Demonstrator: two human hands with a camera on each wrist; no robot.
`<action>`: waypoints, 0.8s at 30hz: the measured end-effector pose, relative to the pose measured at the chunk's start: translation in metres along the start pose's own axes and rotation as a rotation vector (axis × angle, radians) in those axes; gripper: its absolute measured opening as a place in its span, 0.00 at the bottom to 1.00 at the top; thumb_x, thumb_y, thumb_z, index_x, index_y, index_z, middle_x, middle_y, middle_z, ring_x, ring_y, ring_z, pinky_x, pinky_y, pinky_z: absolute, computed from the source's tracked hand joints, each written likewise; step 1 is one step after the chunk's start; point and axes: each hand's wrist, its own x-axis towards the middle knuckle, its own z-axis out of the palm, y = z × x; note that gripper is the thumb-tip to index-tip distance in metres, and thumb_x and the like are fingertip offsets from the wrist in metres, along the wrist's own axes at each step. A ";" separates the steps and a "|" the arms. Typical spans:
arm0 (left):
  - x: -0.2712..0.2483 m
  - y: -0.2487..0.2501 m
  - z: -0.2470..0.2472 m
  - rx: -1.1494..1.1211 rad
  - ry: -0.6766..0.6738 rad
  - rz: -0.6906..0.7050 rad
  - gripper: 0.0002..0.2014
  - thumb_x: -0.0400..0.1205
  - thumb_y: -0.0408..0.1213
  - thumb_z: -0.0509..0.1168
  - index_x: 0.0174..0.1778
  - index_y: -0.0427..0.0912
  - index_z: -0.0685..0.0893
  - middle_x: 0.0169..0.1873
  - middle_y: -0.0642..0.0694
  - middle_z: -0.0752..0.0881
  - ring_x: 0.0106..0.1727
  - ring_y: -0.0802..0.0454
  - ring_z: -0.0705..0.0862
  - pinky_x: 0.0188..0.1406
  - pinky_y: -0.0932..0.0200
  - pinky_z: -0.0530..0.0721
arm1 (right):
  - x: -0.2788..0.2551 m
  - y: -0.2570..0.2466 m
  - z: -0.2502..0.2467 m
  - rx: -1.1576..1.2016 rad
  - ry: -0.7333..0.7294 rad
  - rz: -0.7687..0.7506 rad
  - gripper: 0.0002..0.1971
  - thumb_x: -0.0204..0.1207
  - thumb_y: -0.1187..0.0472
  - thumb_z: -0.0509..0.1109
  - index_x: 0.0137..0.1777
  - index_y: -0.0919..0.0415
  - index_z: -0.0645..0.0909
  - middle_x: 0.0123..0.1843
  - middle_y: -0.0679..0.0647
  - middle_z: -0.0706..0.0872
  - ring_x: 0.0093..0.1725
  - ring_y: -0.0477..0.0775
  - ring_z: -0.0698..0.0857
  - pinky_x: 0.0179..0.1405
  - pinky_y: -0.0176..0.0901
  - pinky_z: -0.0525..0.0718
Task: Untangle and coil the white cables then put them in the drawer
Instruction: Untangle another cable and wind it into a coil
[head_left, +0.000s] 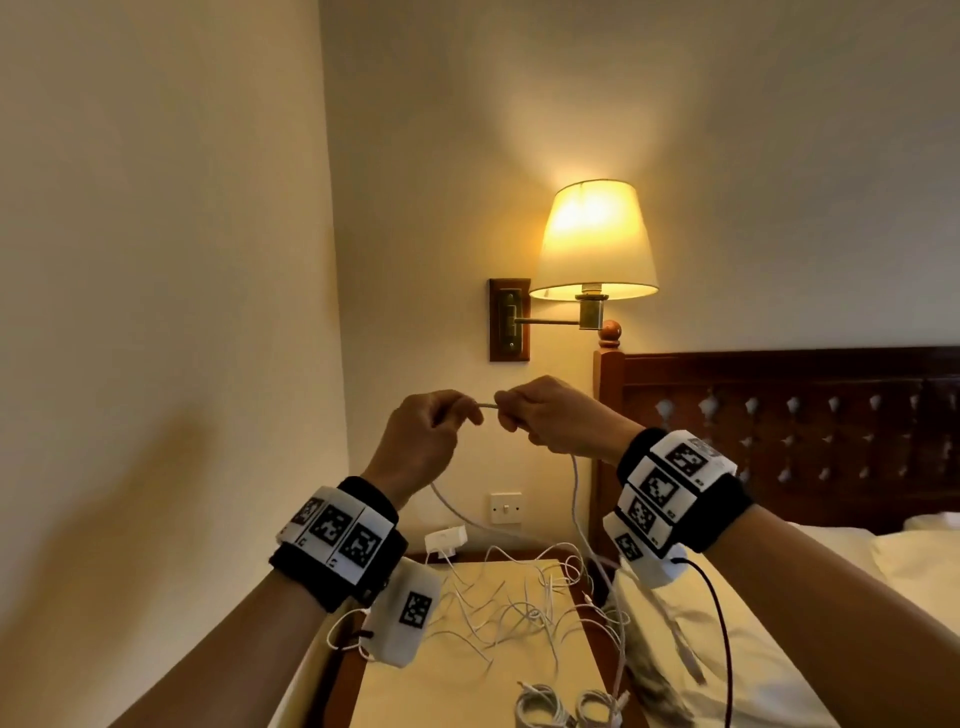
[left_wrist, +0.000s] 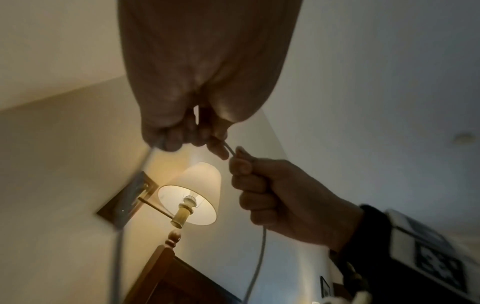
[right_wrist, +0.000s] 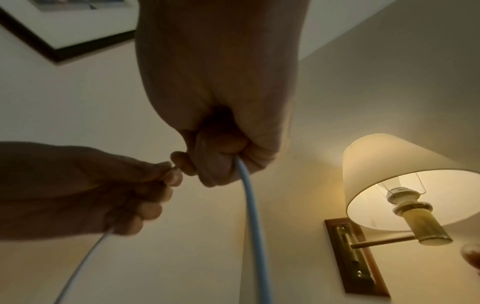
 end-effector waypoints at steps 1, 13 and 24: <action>0.002 -0.005 -0.007 0.065 0.058 0.005 0.11 0.86 0.34 0.60 0.44 0.43 0.88 0.35 0.55 0.83 0.24 0.64 0.75 0.24 0.74 0.71 | -0.003 0.004 -0.001 0.025 -0.006 0.025 0.19 0.89 0.54 0.54 0.41 0.61 0.79 0.29 0.49 0.73 0.24 0.42 0.70 0.20 0.28 0.68; 0.017 -0.011 -0.083 0.147 0.100 -0.208 0.15 0.79 0.50 0.66 0.47 0.44 0.92 0.45 0.50 0.92 0.50 0.49 0.89 0.63 0.46 0.83 | -0.014 0.012 -0.038 0.310 0.050 0.054 0.18 0.89 0.54 0.53 0.39 0.58 0.75 0.24 0.45 0.73 0.18 0.40 0.68 0.16 0.32 0.63; -0.002 -0.024 -0.053 0.254 0.227 -0.022 0.11 0.83 0.33 0.63 0.38 0.48 0.87 0.38 0.52 0.87 0.38 0.57 0.82 0.33 0.71 0.71 | -0.004 0.006 0.000 0.123 -0.015 0.075 0.18 0.88 0.54 0.55 0.39 0.59 0.78 0.28 0.47 0.74 0.22 0.40 0.70 0.20 0.28 0.68</action>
